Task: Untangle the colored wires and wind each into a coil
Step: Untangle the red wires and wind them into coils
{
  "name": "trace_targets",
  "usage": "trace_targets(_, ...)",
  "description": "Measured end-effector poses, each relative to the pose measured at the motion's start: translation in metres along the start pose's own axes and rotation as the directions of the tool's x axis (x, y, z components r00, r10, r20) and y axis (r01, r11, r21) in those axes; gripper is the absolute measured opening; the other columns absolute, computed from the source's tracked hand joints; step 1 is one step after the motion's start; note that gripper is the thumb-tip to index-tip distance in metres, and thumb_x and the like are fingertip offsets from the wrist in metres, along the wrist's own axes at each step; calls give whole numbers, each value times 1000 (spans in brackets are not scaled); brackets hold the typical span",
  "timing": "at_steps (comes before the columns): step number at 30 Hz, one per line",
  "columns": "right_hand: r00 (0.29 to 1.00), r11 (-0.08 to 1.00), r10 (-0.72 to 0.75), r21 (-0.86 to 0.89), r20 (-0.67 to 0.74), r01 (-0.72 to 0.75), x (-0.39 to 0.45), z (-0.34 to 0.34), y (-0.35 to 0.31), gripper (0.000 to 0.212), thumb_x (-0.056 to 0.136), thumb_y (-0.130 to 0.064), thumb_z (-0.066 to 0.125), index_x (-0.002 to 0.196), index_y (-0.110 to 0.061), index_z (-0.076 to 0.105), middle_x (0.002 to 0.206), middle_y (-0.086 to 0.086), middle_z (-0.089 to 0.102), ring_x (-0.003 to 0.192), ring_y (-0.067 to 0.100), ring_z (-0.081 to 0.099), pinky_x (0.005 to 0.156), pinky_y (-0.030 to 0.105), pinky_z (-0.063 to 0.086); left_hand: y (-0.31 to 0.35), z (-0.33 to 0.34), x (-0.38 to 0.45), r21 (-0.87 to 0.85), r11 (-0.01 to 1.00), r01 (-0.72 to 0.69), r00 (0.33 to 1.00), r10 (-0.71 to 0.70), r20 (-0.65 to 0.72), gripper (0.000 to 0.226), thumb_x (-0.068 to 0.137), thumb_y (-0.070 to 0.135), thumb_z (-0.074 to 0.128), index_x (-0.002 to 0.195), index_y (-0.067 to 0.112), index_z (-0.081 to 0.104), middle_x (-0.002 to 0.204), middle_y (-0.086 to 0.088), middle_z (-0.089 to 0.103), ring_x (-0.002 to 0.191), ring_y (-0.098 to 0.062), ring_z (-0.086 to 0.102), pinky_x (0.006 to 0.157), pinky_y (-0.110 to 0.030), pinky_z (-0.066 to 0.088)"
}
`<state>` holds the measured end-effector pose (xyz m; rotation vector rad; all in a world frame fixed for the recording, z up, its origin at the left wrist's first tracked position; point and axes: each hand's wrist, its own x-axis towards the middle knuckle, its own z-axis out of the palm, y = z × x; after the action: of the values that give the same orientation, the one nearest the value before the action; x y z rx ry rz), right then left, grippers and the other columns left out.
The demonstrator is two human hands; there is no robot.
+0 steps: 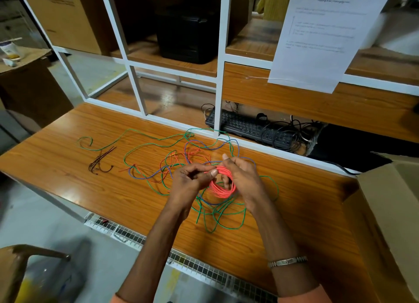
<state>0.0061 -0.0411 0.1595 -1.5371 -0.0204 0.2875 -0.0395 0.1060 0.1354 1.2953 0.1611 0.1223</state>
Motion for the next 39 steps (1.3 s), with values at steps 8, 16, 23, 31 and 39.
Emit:
trace_targets(8,981,964,-22,-255,193,72,5,-6,16,28,109,-35,45,127,-22,64,83,-11,57,78,0,56,73,15,43,-15,10,5,64,996,-62,970,75,-232,13,88,0,79,87,13,80,79,-3,78,69,-11,68,65,-28,55)
trace_targets(16,984,958,-135,-240,116,159,11,-36,18,29,110,-25,42,115,-25,70,88,-5,71,77,7,63,74,35,50,-26,47,5,161,986,-30,989,53,-138,21,103,13,64,119,12,77,101,-13,80,80,-12,72,68,-25,59)
trace_targets(23,969,909,-184,-346,166,232,20,-58,30,35,101,-40,40,115,-27,69,104,-9,73,96,6,67,90,40,54,-41,56,13,515,856,-53,997,14,81,31,102,41,46,104,26,73,81,-7,71,75,-25,69,82,-57,60)
trace_targets(31,951,949,-149,-232,271,215,25,-59,34,31,112,-18,40,124,-12,68,80,-27,68,77,-8,61,73,12,44,-46,48,5,562,812,-157,982,67,178,38,104,42,49,135,23,60,97,-8,66,86,-11,58,81,-47,54)
trace_targets(39,938,996,-92,30,335,86,41,-11,40,32,112,-25,40,129,-17,67,87,-2,64,70,-2,54,64,15,43,-38,20,12,496,856,-146,959,245,-141,35,102,17,52,130,9,70,116,2,77,105,-9,71,93,-31,56)
